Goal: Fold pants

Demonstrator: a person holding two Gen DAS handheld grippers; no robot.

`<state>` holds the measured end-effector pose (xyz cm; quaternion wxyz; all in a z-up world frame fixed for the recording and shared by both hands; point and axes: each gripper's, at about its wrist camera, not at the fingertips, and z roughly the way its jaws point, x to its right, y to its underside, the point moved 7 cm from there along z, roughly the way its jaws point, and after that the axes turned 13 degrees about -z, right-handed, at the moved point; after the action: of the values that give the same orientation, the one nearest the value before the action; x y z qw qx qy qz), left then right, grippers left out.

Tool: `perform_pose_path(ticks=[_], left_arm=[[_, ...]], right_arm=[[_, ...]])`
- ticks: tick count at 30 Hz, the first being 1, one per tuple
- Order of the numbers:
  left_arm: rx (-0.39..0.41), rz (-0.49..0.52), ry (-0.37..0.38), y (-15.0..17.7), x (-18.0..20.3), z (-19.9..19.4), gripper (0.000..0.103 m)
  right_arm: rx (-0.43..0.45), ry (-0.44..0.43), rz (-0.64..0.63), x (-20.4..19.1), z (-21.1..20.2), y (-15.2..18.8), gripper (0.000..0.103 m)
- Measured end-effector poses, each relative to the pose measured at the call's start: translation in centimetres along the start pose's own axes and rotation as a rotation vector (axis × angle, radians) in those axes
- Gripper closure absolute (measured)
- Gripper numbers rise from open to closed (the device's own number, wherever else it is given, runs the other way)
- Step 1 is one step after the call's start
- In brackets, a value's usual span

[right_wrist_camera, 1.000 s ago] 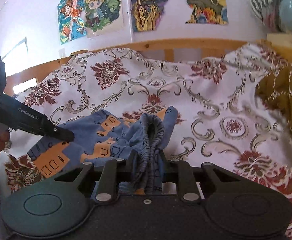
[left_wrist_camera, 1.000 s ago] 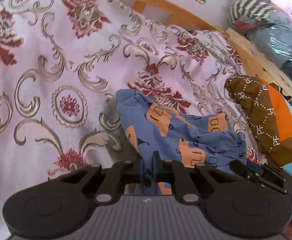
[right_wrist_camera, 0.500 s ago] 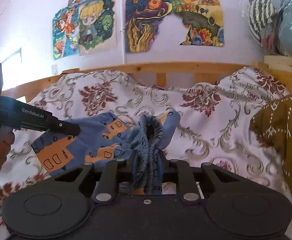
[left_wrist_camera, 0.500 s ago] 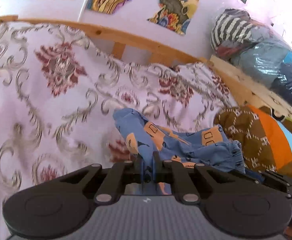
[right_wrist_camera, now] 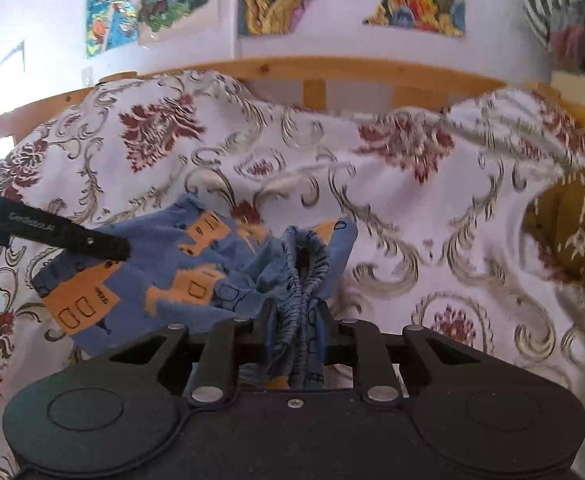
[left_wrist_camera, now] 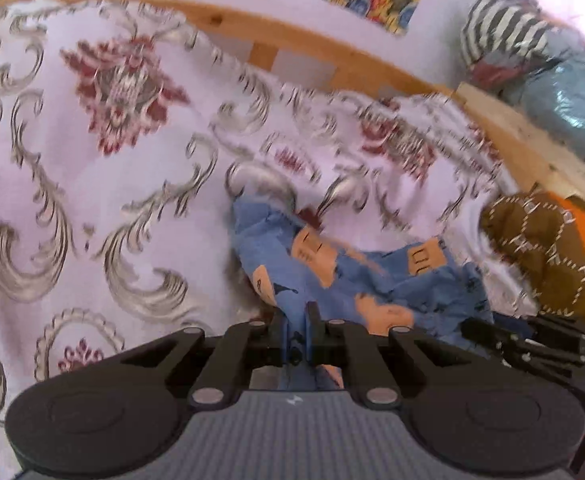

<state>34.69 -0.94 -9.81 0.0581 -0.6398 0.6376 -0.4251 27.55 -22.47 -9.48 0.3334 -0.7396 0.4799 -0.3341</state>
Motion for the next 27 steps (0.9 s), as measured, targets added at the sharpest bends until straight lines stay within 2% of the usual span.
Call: perform_pose_path(ticks=[13, 16, 17, 18, 19, 22, 27], left_arm=[[-0.054, -0.058, -0.009, 0.5, -1.3, 0.7, 0.093], [-0.061, -0.056, -0.014, 0.5, -1.4, 0.8, 0.090], [-0.065, -0.058, -0.016, 0.6, -1.4, 0.8, 0.089], [-0.069, -0.062, -0.019, 0.6, -1.5, 0.9, 0.085], [-0.074, -0.074, -0.020, 0.6, -1.8, 0.9, 0.083], [-0.077, -0.120, -0.038, 0.6, -2.5, 0.8, 0.055], [-0.049, -0.146, -0.066, 0.1, -2.8, -0.2, 0.028]], right_arm=[[-0.006, -0.015, 0.067, 0.7, 0.3, 0.7, 0.081], [-0.010, -0.012, 0.068, 0.7, 0.3, 0.7, 0.077], [-0.013, -0.002, 0.069, 0.8, 0.3, 0.7, 0.072], [-0.012, 0.007, 0.070, 0.8, 0.2, 0.7, 0.070], [-0.011, 0.014, 0.071, 0.9, 0.1, 0.7, 0.062], [0.003, 0.026, 0.083, 1.1, -0.7, 0.4, 0.038], [0.043, 0.045, 0.097, 1.2, -2.6, -0.7, 0.018]])
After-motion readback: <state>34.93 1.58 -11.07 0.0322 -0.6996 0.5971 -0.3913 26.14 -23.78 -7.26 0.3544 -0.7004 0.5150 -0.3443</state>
